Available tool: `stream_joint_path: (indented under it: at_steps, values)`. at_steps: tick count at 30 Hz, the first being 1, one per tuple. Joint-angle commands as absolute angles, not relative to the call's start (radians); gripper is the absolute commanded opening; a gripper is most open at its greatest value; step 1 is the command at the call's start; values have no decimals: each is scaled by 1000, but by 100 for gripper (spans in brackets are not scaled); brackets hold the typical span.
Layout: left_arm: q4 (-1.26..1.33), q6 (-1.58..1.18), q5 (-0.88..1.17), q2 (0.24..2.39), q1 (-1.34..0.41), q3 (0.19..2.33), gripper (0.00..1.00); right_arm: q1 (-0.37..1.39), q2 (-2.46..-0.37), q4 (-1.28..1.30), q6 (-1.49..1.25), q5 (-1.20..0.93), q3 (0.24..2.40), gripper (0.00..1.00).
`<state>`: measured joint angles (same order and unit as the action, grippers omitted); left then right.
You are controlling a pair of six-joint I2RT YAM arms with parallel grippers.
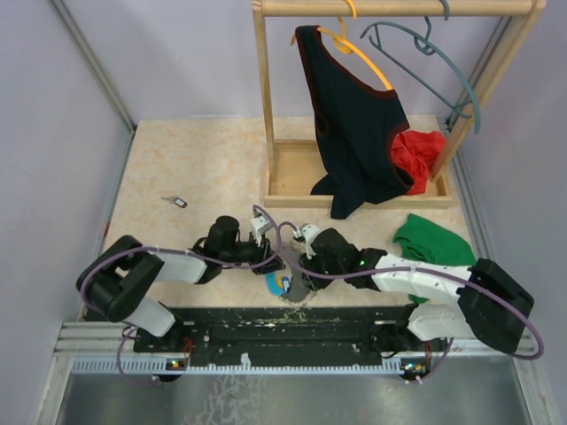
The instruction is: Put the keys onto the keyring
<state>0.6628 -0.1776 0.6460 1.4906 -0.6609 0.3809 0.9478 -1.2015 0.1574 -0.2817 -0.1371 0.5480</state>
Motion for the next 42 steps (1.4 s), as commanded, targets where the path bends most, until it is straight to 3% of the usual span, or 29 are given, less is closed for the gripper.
stream_joint_path:
  at_steps: [1,14,18,27,36,42]
  values:
    - [648,-236,609,1577,-667,437,32,962,-1282,141,-346,-132,570,28]
    - [506,-257,440,1535,-604,420,29,872,-1640,101,-168,13,805,29]
    - [516,-275,420,1499,-572,391,29,872,-1595,128,-128,-1,850,34]
    - [552,-289,430,1491,-568,382,29,887,-1358,146,-274,-57,719,39]
    - [560,-302,450,1508,-568,387,29,889,-1318,48,-497,-178,591,22]
    - [560,-306,455,1511,-568,387,30,894,-1382,-43,-564,-229,569,21]
